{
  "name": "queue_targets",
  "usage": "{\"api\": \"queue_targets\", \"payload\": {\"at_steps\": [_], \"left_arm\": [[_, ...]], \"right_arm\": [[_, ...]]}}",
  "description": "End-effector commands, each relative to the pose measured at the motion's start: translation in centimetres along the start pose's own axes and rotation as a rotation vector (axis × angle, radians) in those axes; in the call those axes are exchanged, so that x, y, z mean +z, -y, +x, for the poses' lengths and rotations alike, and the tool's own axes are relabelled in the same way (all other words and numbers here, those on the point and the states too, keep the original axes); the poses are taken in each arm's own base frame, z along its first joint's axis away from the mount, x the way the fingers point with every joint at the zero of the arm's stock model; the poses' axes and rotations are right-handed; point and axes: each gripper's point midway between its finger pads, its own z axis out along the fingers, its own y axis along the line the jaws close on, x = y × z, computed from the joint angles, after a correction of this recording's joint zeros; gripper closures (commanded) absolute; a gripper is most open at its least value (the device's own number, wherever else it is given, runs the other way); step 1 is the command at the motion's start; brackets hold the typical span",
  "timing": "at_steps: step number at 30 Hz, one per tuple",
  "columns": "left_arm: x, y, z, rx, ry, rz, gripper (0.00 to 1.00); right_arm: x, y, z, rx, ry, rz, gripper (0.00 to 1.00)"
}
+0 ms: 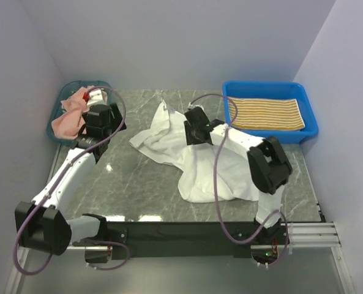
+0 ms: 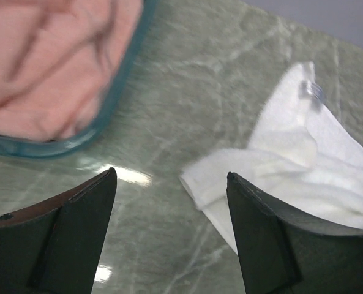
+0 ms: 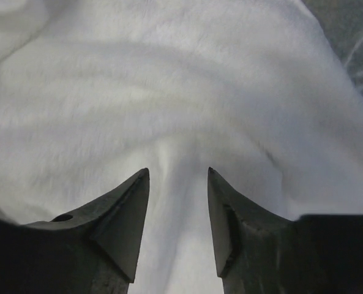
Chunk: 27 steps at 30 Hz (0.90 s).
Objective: Fold and stack the towels
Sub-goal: Flatten out the crumpled towel
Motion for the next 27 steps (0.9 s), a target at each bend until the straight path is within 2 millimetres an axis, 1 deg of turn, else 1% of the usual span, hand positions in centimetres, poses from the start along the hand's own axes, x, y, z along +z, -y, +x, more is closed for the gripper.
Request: {"api": "queue_targets", "payload": {"at_steps": [1,2,3,4,5,6,7,8,9,10,11,12,13,14,15,16,17,18,19,21,22,23,24,25,26,27], "left_arm": [[0.4,4.0,1.4,-0.047,-0.104,0.187,0.22],[0.4,5.0,2.2,-0.051,-0.136,0.224,0.22],[0.9,5.9,3.5,-0.046,-0.191,0.243,0.22],[0.8,7.1,4.4,-0.040,-0.227,0.274,0.22],[0.0,9.0,5.8,-0.011,-0.271,0.313,0.22],[0.1,10.1,7.1,0.015,-0.321,0.310,0.21],[-0.3,11.2,7.8,0.022,-0.344,0.323,0.21],[-1.5,13.4,9.1,0.044,-0.372,0.368,0.20],[-1.5,14.6,9.9,0.039,-0.389,0.386,0.20],[-1.9,15.8,10.6,0.007,-0.406,0.400,0.20],[-2.8,17.3,11.8,0.015,-0.425,0.434,0.20],[-2.4,18.0,13.2,0.021,-0.441,0.425,0.20],[-2.4,19.0,13.9,0.010,-0.446,0.427,0.20],[-3.0,20.4,15.1,0.027,-0.466,0.447,0.20],[-2.4,21.3,16.6,0.042,-0.493,0.436,0.20],[-2.3,22.1,17.4,0.042,-0.506,0.431,0.20],[-2.6,23.0,18.4,0.060,-0.518,0.436,0.20],[-1.6,23.5,19.4,0.078,-0.516,0.403,0.20],[-1.2,23.7,19.9,0.082,-0.518,0.387,0.20],[0.0,23.7,21.6,0.104,-0.540,0.345,0.22],[0.6,23.4,21.8,0.105,-0.526,0.311,0.23],[1.1,23.1,22.1,0.116,-0.519,0.290,0.24],[1.9,22.6,22.9,0.135,-0.520,0.258,0.26],[2.5,22.2,22.9,0.152,-0.507,0.236,0.26],[3.5,21.4,22.7,0.159,-0.487,0.197,0.27],[4.5,20.8,23.1,0.173,-0.495,0.165,0.32]], "right_arm": [[-5.3,0.4,1.6,-0.030,0.004,-0.041,0.48],[-5.9,1.1,2.9,-0.035,-0.022,-0.031,0.45],[-6.8,2.1,5.0,-0.033,-0.048,-0.024,0.41],[-7.3,2.7,6.2,-0.037,-0.069,-0.019,0.38],[-8.5,3.3,7.0,-0.033,-0.078,-0.014,0.36],[-8.7,4.3,9.2,-0.038,-0.119,0.009,0.34],[-9.1,4.6,9.9,-0.029,-0.130,0.007,0.33],[-10.1,4.6,10.3,-0.019,-0.127,-0.016,0.30],[-10.2,5.0,11.8,-0.011,-0.152,-0.017,0.29],[-10.4,5.0,12.3,-0.005,-0.155,-0.023,0.29],[-10.8,4.9,12.4,0.006,-0.142,-0.044,0.28],[-10.7,5.2,13.4,0.011,-0.156,-0.042,0.28],[-10.6,5.3,13.7,0.013,-0.163,-0.041,0.28],[-10.7,5.1,14.0,0.014,-0.168,-0.053,0.28],[-10.5,5.3,14.7,0.016,-0.183,-0.047,0.28],[-10.4,5.4,14.9,0.020,-0.185,-0.042,0.28],[-10.3,5.3,14.9,0.025,-0.180,-0.049,0.28],[-10.3,5.2,15.4,0.025,-0.192,-0.060,0.28],[-10.3,5.1,15.6,0.027,-0.197,-0.064,0.29],[-10.5,4.7,15.6,0.026,-0.195,-0.083,0.39],[-10.6,4.5,15.7,0.023,-0.193,-0.091,0.44],[-10.9,4.1,15.5,0.022,-0.177,-0.109,0.53],[-11.0,3.8,15.7,0.015,-0.176,-0.125,0.58],[-11.3,3.4,15.8,0.013,-0.178,-0.150,0.64],[-11.6,3.1,15.7,0.009,-0.167,-0.165,0.79],[-12.0,2.3,15.8,-0.015,-0.163,-0.185,0.86]]}}
